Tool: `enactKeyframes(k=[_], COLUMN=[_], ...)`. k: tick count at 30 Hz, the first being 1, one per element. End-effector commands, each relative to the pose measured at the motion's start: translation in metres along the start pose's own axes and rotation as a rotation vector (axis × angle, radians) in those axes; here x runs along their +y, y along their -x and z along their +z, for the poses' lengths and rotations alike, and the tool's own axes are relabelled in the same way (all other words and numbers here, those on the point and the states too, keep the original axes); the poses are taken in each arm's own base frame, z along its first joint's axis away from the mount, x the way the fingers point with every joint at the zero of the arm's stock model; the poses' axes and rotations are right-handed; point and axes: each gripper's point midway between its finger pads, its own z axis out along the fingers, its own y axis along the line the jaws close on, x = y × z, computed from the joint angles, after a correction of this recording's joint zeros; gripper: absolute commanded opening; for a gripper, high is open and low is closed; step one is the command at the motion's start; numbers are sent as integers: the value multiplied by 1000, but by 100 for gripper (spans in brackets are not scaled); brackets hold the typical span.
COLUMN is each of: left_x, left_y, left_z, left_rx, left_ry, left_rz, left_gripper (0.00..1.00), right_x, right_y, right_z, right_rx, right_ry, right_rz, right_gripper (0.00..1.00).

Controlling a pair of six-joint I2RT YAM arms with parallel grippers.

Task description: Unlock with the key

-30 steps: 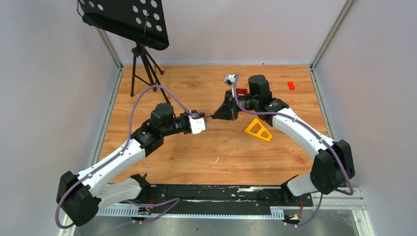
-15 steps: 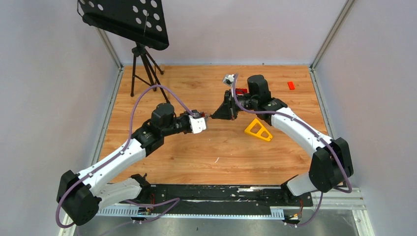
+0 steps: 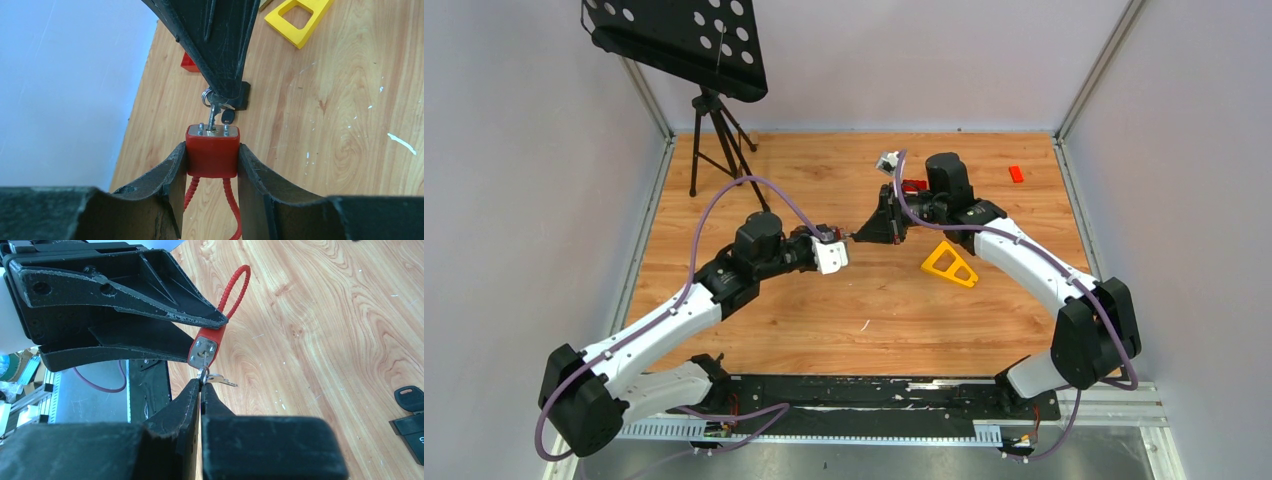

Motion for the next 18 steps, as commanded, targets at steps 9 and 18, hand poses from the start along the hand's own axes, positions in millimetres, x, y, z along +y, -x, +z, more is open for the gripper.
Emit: enactKeyframes(k=[9,18], left_x=[-1,-4], left_y=[14,16], left_z=[8,8], left_rx=[-8,6], left_ry=[20,25], left_rz=[139,192], left_gripper=[0,0], right_x=[-11,-18], right_y=[3,-4], right_z=[7,15], right_rx=[10,27], right_ry=[-14,2], right_rz=[32,89], right_gripper=[0,0])
